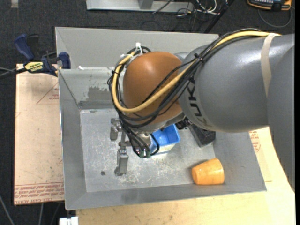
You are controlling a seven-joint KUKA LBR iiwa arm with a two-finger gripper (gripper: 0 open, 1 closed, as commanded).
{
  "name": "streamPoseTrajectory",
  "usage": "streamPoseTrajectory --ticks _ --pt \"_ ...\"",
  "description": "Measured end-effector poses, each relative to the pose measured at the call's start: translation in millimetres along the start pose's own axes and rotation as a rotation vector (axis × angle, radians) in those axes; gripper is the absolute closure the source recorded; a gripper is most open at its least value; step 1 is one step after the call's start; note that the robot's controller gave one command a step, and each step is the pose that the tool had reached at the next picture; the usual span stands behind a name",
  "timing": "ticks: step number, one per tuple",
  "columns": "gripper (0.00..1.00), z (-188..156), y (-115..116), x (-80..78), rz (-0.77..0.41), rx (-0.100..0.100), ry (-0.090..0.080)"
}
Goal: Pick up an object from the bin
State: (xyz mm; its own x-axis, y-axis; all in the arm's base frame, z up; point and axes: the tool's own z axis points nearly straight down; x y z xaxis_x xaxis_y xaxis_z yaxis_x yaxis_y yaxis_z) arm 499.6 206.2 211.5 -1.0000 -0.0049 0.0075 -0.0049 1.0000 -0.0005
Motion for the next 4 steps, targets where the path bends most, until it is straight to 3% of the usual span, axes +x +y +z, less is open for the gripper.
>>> streamPoseTrajectory --ticks 1,2,3,4 --pt "0.00 -4 -1 -1.8 0.004 -0.002 -0.007" --pt "0.00 -6 -32 2.5 0.072 -0.003 -0.005" --pt "0.00 -6 -53 -33.1 0.289 -0.003 -0.007" --pt "0.00 -3 -61 -42.3 0.369 -0.005 -0.012"
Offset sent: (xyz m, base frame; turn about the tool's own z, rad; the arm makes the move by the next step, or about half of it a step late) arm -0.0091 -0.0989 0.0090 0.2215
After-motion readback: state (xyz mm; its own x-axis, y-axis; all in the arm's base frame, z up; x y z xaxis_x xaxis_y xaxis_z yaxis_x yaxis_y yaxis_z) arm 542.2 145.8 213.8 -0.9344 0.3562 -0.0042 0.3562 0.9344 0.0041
